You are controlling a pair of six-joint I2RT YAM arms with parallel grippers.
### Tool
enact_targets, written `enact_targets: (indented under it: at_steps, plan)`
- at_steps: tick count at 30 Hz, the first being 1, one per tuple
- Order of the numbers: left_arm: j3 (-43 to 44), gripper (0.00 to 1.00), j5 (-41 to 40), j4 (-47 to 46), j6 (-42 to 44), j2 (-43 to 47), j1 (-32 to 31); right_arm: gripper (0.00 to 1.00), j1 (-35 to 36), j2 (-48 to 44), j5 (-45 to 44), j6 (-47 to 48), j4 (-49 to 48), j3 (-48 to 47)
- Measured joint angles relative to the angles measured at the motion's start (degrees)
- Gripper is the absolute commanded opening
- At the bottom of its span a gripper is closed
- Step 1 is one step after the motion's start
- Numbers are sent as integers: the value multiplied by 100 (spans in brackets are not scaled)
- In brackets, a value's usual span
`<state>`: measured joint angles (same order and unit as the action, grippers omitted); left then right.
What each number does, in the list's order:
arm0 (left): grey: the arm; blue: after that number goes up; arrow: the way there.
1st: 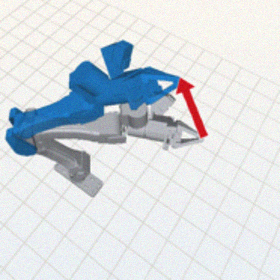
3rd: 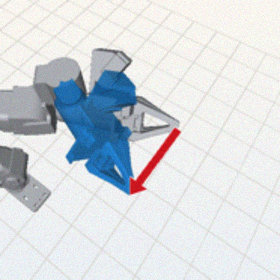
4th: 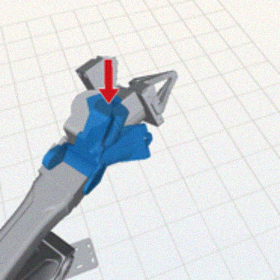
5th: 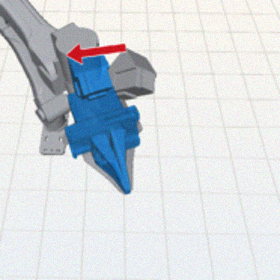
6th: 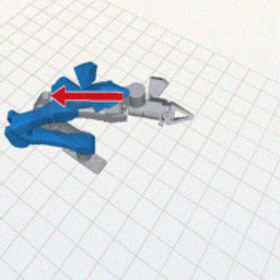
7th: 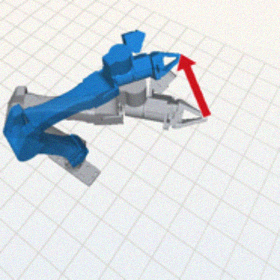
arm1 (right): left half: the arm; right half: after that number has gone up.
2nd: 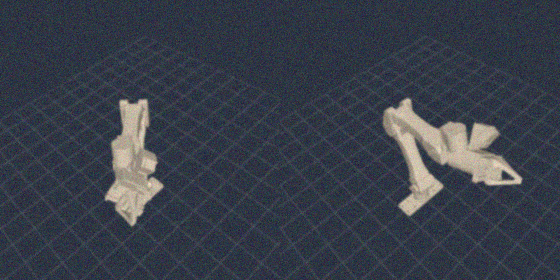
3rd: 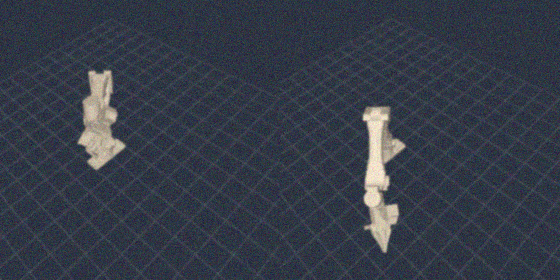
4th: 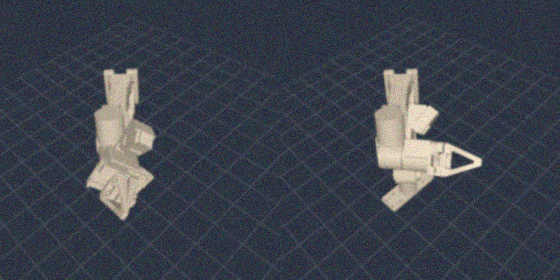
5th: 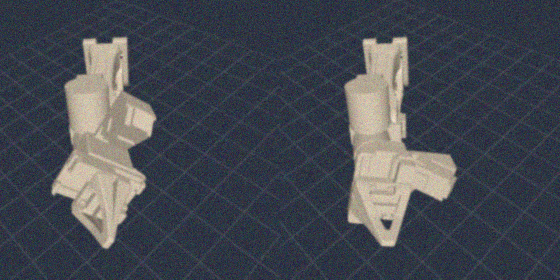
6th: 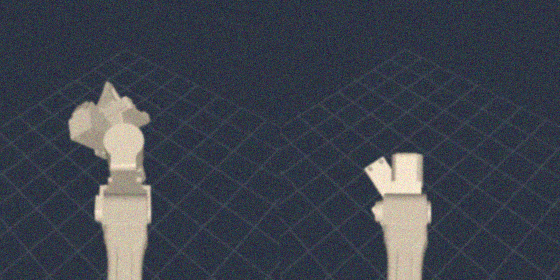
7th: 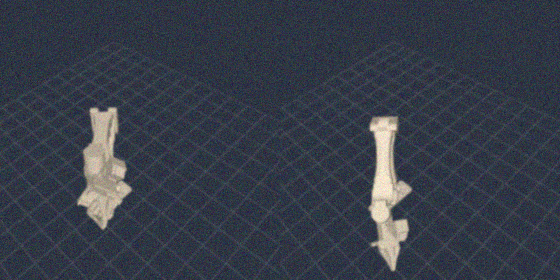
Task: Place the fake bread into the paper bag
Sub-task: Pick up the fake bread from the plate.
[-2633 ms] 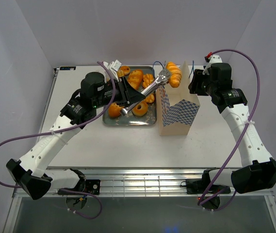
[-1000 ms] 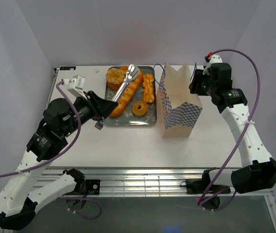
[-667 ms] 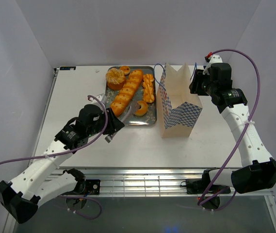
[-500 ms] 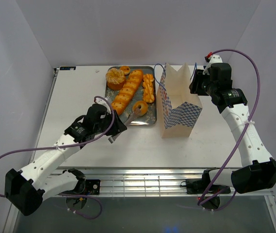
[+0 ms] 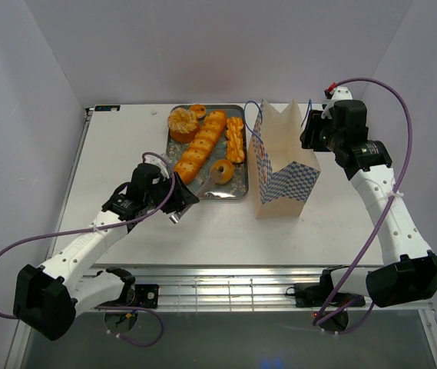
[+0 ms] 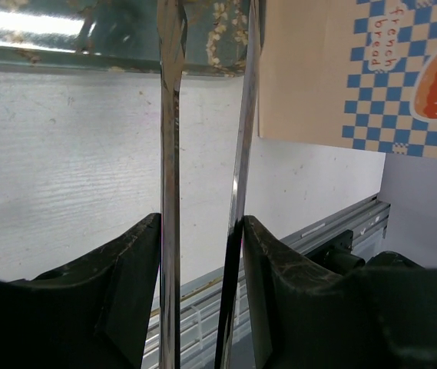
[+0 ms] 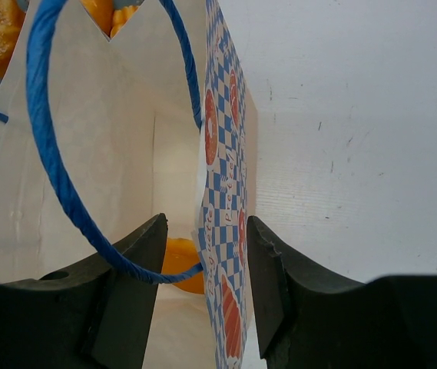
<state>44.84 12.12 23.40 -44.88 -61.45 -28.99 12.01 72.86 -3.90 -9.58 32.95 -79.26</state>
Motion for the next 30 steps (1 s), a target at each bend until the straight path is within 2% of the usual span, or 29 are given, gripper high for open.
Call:
enact_targets:
  at_steps: [7,15,22,30]
  plan:
    - [-761,56,905,-372,-271,42,848,52,0,-20,2,0,-4,44]
    - [-979,56,1880,-1141,-579,-315,1172,52,0,-37,2,-2,-7,46]
    - [-1073,56,2258,-1510,-713,-632,1353,51,0,-63,0,0,-11,61]
    - [-1086,56,2288,-1628,-758,-715,1460,51,0,-76,2,0,-11,85]
